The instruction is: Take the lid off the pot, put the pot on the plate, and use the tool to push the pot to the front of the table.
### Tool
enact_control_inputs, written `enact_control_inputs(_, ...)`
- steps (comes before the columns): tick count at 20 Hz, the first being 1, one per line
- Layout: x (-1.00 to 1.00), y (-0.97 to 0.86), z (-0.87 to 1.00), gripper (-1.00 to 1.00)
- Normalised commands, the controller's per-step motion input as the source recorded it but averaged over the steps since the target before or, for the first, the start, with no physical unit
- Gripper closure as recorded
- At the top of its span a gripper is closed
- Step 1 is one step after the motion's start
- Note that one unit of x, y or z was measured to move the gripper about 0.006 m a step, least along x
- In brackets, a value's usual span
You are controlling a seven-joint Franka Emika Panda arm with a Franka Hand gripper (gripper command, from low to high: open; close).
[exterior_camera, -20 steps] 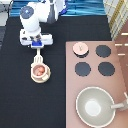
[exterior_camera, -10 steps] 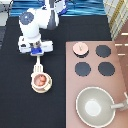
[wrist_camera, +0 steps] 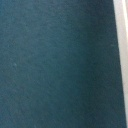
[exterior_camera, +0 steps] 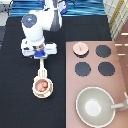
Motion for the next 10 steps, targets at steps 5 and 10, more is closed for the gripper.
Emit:
enact_control_inputs(5,1.0,-0.07,0.2,1.0)
enact_control_inputs(10,0.94,-0.17,0.4,1.0)
